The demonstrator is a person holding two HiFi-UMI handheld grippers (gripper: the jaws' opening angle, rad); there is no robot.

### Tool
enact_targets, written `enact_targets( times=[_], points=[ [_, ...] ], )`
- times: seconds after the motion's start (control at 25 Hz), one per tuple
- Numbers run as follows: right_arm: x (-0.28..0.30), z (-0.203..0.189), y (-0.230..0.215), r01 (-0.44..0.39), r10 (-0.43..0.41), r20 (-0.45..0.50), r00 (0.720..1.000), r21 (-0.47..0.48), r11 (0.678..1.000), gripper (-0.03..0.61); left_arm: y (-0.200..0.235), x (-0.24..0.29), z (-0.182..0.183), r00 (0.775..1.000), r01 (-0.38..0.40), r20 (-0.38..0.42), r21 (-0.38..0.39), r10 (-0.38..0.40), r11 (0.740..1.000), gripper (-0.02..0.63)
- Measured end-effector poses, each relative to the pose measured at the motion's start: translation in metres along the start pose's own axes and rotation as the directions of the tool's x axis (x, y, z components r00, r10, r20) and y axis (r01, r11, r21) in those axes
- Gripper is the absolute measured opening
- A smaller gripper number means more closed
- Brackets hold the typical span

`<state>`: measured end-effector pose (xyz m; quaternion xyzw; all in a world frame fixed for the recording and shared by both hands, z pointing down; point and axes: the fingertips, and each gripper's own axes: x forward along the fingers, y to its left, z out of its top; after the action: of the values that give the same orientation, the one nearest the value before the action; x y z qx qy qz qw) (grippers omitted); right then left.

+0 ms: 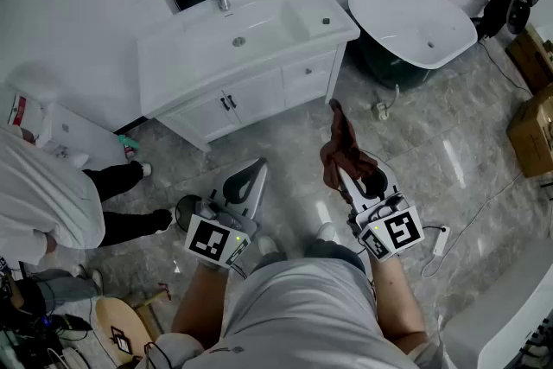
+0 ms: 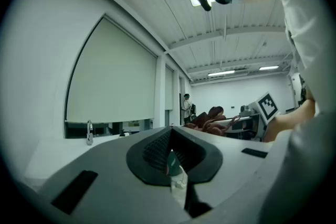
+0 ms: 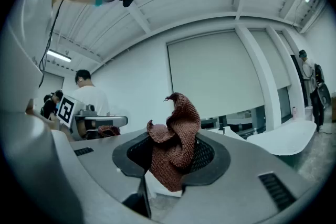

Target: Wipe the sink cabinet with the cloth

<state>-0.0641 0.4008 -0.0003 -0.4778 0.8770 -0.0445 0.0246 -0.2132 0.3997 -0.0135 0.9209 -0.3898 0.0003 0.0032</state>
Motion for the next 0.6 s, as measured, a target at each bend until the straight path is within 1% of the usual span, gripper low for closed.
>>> enact_targets(
  times=[0.2, 0.32, 0.44, 0.52, 0.6],
  points=[
    [-0.005, -0.002, -0.020, -0.008, 0.008, 0.003, 1.000, 0.013, 1.000, 0.155, -0.008, 0.019, -0.002, 1.000, -0.012, 0.004, -0.012, 0.013, 1.000, 0.011],
    [-0.010, -0.002, -0.037, -0.014, 0.014, 0.000, 1.000, 0.028, 1.000, 0.155, -0.017, 0.035, -0.004, 1.000, -0.011, -0.001, -0.052, 0.011, 0.999, 0.011],
    [-0.018, -0.001, -0.060, -0.023, 0.022, 0.015, 1.000, 0.078, 0.997, 0.155, -0.028, 0.052, -0.005, 1.000, -0.022, 0.008, -0.085, 0.022, 0.996, 0.011],
    [-0.024, -0.001, -0.072, -0.035, 0.033, 0.019, 0.999, 0.094, 0.995, 0.155, -0.037, 0.061, -0.007, 0.999, -0.030, 0.008, -0.079, 0.031, 0.996, 0.011],
    [-0.028, -0.003, -0.082, -0.040, 0.039, 0.011, 0.999, 0.084, 0.996, 0.155, -0.047, 0.068, -0.010, 0.999, -0.031, 0.004, -0.056, 0.032, 0.998, 0.011]
  ],
)
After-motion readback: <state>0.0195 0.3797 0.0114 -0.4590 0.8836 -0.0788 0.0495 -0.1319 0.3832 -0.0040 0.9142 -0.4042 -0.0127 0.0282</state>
